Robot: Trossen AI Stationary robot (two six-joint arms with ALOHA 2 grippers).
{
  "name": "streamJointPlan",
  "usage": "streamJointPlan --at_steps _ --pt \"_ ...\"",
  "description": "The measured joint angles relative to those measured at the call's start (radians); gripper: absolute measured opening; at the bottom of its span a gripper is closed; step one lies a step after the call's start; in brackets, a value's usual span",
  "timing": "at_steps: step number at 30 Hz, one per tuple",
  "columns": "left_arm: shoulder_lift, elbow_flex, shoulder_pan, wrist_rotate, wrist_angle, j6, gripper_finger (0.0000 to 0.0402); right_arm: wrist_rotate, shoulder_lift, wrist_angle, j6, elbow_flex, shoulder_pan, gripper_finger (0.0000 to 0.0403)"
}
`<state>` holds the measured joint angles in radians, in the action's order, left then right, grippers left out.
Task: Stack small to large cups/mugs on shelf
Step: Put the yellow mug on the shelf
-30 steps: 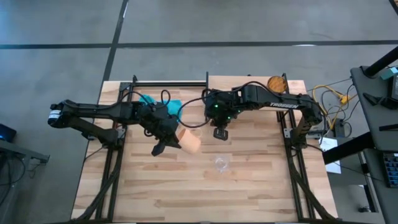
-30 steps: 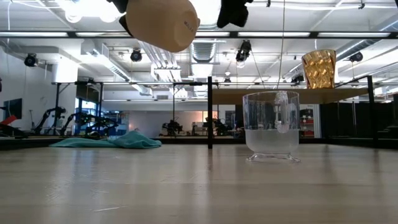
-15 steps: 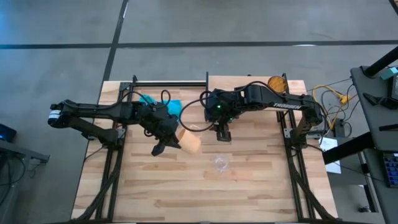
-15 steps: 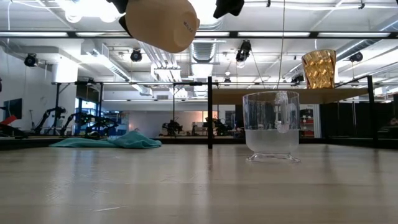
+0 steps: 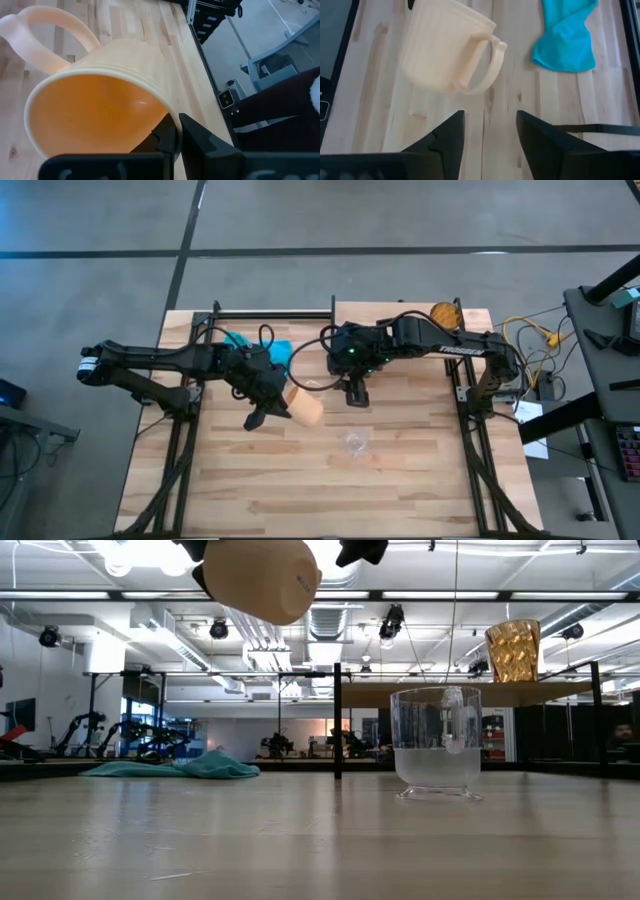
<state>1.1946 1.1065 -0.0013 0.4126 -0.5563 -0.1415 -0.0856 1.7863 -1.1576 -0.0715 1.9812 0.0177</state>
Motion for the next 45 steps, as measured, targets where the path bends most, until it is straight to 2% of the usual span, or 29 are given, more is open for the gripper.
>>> streamJointPlan --at_steps 12,19,24,35,41,45 --pt "0.000 0.000 0.000 -0.002 0.044 0.020 0.0000 0.000 0.000 0.082 0.003 0.000 0.000 0.0172" --pt "0.000 -0.002 -0.001 -0.025 0.051 0.019 0.0000 0.000 0.000 0.127 0.153 -0.001 0.000 0.0171" --pt "0.000 -0.002 -0.001 -0.034 0.051 0.026 0.0000 0.005 0.000 0.096 0.158 -0.001 0.002 0.0171" --pt "0.000 -0.002 -0.001 -0.082 0.051 0.224 0.0000 0.007 0.000 0.055 0.154 -0.003 0.005 0.0171" --pt "0.000 -0.002 -0.002 -0.134 0.051 0.358 0.0000 -0.001 0.000 0.059 0.203 -0.003 0.012 0.0171" --pt "0.000 -0.002 -0.001 -0.134 0.052 0.383 0.0000 -0.016 0.000 0.077 0.222 -0.003 0.012 0.0171"
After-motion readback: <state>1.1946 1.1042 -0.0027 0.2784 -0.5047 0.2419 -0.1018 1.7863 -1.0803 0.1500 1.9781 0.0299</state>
